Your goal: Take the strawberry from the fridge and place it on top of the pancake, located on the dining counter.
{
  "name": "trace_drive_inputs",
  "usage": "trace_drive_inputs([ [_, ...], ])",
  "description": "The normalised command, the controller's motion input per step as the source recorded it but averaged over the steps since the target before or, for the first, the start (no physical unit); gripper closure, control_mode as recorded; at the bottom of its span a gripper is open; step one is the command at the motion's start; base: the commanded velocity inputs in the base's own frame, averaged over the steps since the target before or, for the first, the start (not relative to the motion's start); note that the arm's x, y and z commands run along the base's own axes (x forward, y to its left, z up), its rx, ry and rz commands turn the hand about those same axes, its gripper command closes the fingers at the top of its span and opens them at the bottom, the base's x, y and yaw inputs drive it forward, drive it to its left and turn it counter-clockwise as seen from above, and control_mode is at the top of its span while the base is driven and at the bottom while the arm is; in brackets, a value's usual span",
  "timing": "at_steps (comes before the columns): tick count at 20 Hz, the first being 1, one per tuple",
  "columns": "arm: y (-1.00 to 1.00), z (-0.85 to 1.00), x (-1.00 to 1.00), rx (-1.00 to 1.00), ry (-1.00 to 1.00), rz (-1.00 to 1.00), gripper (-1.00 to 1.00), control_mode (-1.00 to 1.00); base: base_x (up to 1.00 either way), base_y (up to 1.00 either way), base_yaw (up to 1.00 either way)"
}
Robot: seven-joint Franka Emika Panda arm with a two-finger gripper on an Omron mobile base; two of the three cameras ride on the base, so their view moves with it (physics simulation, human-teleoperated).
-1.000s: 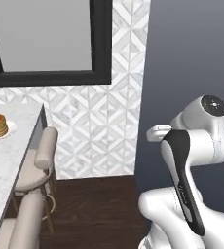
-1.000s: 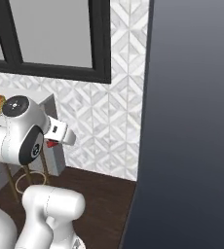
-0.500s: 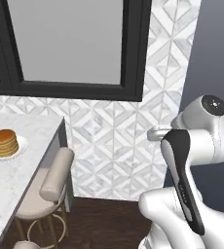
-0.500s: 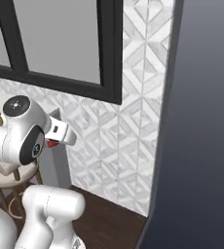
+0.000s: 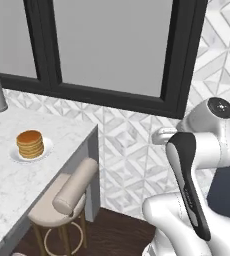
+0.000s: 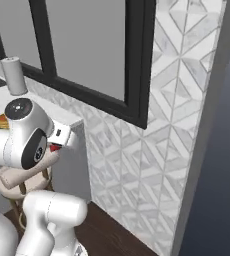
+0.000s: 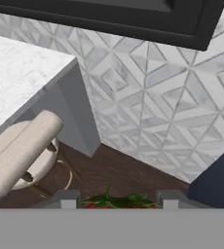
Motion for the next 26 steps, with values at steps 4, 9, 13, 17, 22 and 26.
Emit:
trace_drive_inputs([
  [4,0.00,0.00,0.00,0.00,0.00,0.00,1.00,1.00,0.42,0.11,0.57],
  [9,0.00,0.00,0.00,0.00,0.00,0.00,1.00,1.00,0.41,0.05,0.57],
  [13,0.00,0.00,0.00,0.00,0.00,0.00,1.00,1.00,0.56,0.00,0.56],
  [17,0.00,0.00,0.00,0.00,0.00,0.00,1.00,1.00,0.65,0.00,0.54],
  [22,0.00,0.00,0.00,0.00,0.00,0.00,1.00,1.00,0.74,-0.11,0.48],
  [26,0.00,0.00,0.00,0.00,0.00,0.00,1.00,1.00,0.72,-0.31,0.40],
])
